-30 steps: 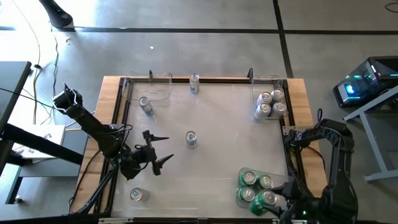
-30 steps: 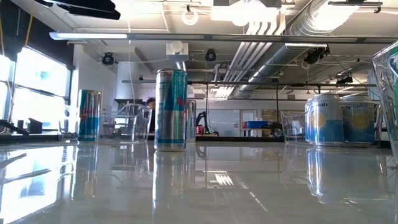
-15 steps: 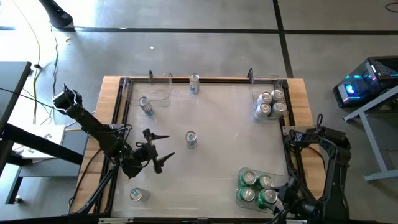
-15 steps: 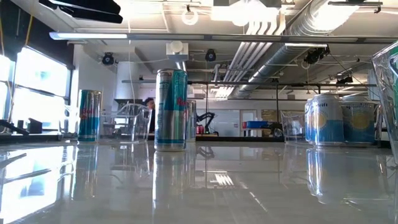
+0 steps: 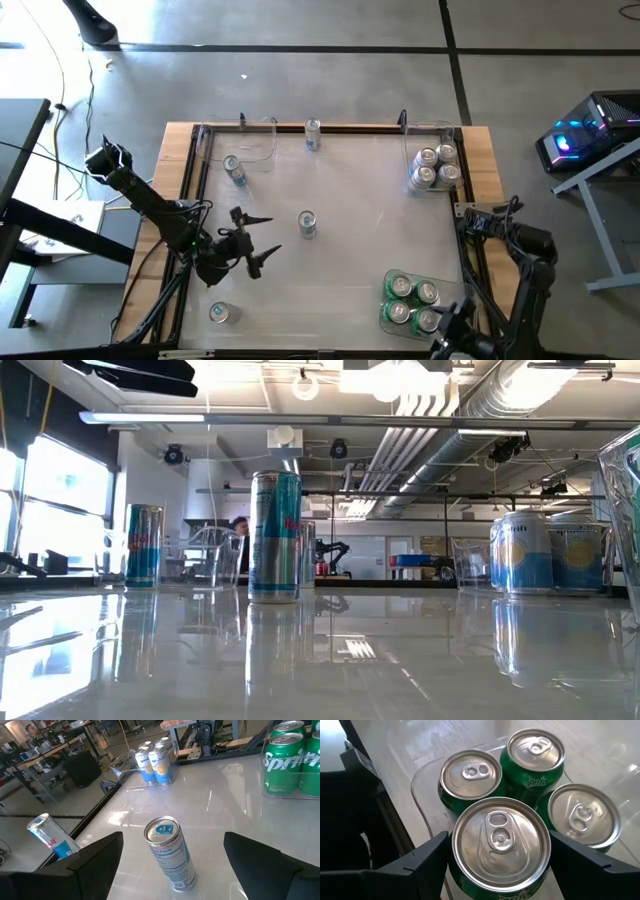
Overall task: Sort soda cans
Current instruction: Put the green soda can into the bottom transparent bin
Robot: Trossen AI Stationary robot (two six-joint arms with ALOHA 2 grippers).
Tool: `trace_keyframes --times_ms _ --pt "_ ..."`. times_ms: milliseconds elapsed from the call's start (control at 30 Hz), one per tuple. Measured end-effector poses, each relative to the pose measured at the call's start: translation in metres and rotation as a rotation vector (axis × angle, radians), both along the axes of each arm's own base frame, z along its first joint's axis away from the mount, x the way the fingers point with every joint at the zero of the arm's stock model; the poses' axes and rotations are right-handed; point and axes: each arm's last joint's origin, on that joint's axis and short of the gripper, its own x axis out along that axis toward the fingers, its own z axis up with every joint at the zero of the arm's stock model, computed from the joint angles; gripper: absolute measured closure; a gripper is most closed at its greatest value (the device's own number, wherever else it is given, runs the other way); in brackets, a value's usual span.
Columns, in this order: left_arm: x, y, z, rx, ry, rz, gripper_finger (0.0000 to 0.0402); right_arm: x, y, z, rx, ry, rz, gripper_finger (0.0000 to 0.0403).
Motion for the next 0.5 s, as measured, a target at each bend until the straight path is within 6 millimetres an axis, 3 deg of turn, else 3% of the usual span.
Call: trace_keyframes --times_ms 500 --pt "0.0 0.0 0.0 -0.009 -0.004 0.002 0.006 0.003 0.006 -0.014 -0.034 -0.053 0.004 0.012"
